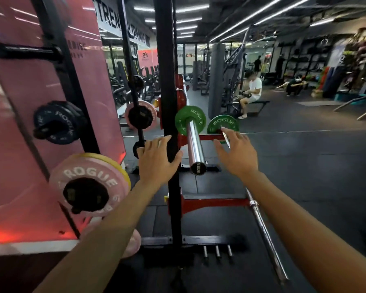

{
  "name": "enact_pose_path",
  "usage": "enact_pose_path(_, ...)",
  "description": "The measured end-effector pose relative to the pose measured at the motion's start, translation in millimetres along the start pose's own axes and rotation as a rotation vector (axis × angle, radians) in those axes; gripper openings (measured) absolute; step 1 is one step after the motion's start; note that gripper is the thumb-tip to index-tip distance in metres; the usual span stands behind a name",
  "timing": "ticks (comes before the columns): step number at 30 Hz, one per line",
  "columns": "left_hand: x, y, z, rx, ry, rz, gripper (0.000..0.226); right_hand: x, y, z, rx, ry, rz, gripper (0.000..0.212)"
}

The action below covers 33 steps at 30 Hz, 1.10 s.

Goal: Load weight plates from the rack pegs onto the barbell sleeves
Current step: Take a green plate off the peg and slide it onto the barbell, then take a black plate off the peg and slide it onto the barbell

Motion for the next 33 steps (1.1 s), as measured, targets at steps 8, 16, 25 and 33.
enact_pose_path(8, -52.0, 84.7, 41.8, 0.071, 0.004, 0.008, 0.063, -121.8, 0.0, 45.0, 0.021, 0.149, -0.025, 0.051)
enact_pose_path(16, -238.3, 214.7, 134.6, 0.094, 0.284, -0.128, 0.064, -322.8, -104.8, 110.0, -0.187, 0.335, -0.122, 0.057)
enact_pose_path(25, -361.3, 275.7, 212.1, 0.157, 0.468, -0.191, 0.067, -458.4, -183.0, 145.1, -0.279, 0.467, -0.156, 0.054)
enact_pose_path(33, -413.1, 226.8, 193.2, 0.076, 0.501, -0.159, 0.068, -461.5, -249.9, 103.5, -0.277, 0.424, -0.137, 0.051)
Point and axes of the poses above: each hand's wrist, its own z-axis away from the middle knuckle, its own y-axis out of the back of the hand, x = y × z, the point moved 5 cm from there along -z, towards the middle knuckle, and after that the axes turned 2 degrees about -y, right-handed, at the moved point
